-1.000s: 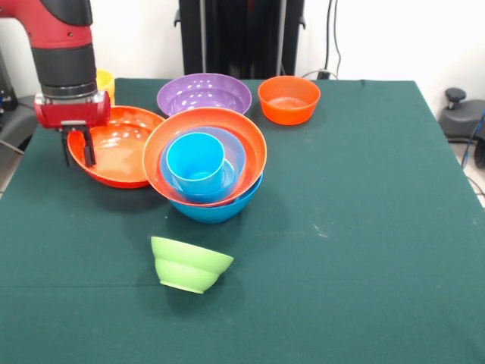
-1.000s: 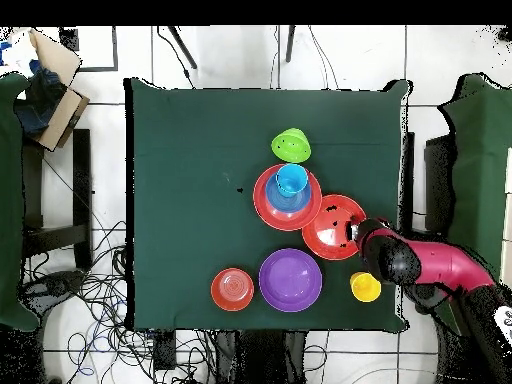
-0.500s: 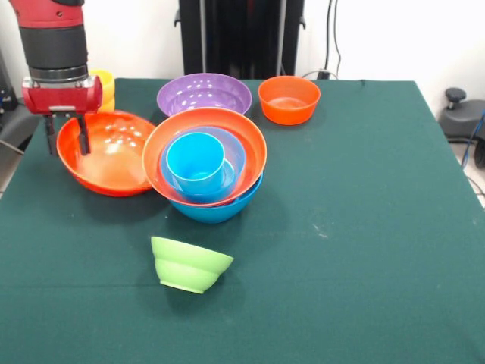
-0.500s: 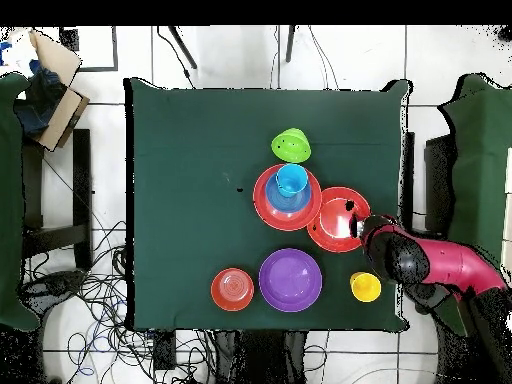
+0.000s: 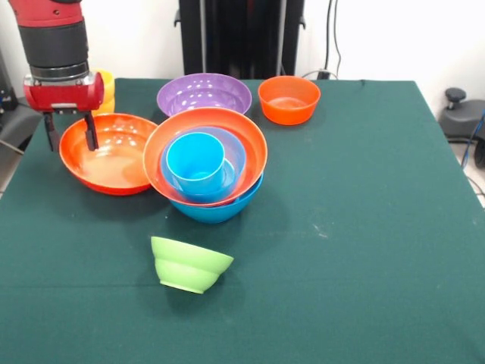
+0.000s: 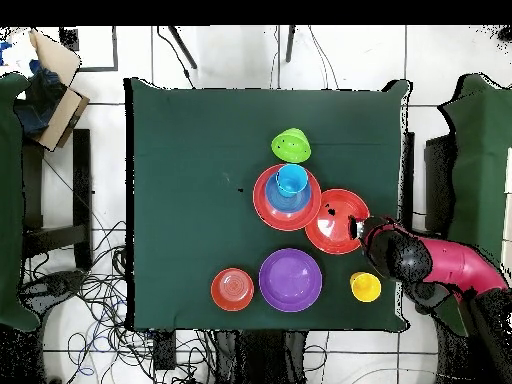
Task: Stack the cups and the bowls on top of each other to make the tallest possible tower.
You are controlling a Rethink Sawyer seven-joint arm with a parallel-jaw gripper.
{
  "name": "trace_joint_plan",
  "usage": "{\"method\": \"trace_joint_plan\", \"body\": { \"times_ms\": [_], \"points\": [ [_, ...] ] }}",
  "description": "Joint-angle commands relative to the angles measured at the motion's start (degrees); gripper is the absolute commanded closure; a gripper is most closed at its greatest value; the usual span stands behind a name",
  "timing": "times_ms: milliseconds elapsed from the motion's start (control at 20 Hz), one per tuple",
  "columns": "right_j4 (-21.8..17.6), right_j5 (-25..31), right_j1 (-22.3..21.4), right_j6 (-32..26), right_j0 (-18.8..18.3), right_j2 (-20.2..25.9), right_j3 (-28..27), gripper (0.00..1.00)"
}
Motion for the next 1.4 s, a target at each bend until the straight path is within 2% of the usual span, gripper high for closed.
{"method": "trace_joint_plan", "body": {
  "times_ms": [50, 100, 150, 300, 600, 900, 1000, 1250, 1400],
  "points": [
    [1.17, 7.78, -0.72, -5.87, 2.27, 1.1, -0.46, 0.0],
    [1.15, 7.78, -0.76, -5.77, 2.33, 1.07, -0.49, 0.0],
    [0.96, 7.93, -0.87, -5.41, 2.51, 0.89, -0.57, 1.0],
    [0.66, 9.48, -1.04, -6.61, 2.94, 0.81, -0.76, 1.0],
    [0.47, 7.62, -0.41, -4.74, 3.08, 1.03, -1.09, 1.0],
    [0.8, 8.42, -2.48, -4.2, 3.56, 0.61, -0.37, 1.0],
    [2.02, 9.59, -4.92, -3.89, 3.62, 0.9, 1.03, 1.0],
    [9.34, 17.61, -16.04, -4.29, 3.91, 1.89, 6.41, 1.0],
    [11.78, 20.94, -19.53, -4.44, 4.79, 1.55, 7.11, 1.0]
  ]
}}
